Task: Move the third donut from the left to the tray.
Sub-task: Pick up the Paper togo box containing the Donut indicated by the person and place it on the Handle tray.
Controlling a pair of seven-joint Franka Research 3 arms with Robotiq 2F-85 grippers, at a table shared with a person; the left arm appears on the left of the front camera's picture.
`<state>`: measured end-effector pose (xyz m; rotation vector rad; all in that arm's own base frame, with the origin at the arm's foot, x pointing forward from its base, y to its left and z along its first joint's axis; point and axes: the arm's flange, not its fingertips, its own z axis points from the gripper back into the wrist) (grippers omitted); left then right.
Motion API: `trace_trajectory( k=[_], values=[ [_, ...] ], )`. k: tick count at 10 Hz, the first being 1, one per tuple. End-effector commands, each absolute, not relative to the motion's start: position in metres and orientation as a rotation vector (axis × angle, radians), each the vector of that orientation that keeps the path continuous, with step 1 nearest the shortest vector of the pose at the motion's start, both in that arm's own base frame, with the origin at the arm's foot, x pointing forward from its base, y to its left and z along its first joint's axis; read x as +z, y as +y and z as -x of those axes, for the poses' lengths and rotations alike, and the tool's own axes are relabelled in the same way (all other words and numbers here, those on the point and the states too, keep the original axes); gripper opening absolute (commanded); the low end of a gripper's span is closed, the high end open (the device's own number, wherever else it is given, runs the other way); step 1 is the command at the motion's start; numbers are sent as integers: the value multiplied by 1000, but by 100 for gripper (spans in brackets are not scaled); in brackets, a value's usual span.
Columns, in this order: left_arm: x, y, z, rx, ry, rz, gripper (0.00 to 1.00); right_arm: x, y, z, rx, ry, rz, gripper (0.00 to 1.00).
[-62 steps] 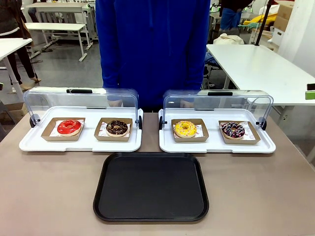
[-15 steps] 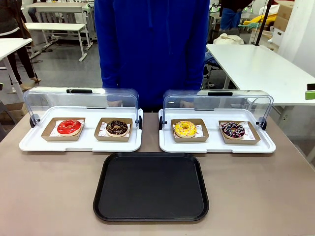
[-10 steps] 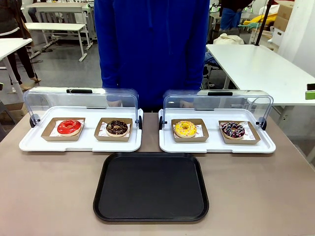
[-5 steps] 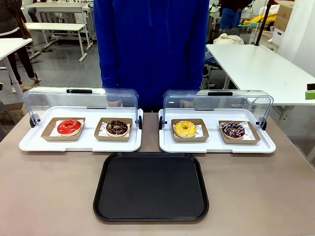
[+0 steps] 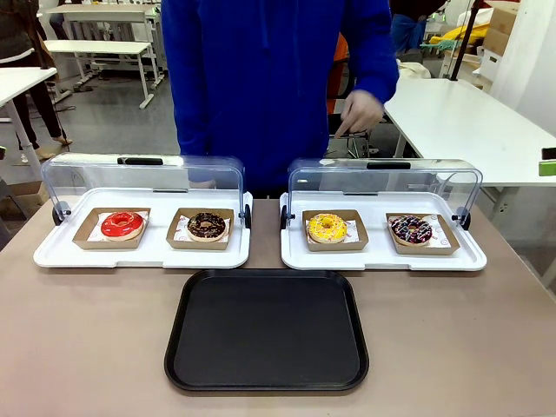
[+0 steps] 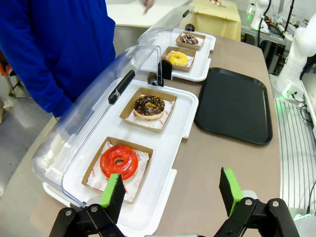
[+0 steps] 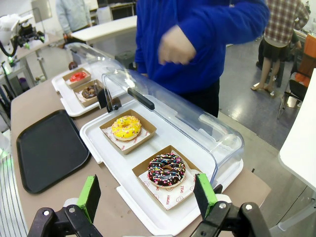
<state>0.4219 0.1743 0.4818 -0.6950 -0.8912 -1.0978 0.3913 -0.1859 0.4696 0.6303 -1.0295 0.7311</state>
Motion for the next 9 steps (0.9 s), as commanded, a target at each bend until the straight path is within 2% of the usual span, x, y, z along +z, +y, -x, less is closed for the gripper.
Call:
trace_trajectory(
  k=[1, 9],
  values=[
    [482, 174, -422, -1104, -903, 706, 100, 469, -185, -396, 742, -1071, -628, 100],
    [482, 174, -422, -1104, -903, 706, 100, 469, -185, -396, 742, -1071, -628, 100]
  ],
)
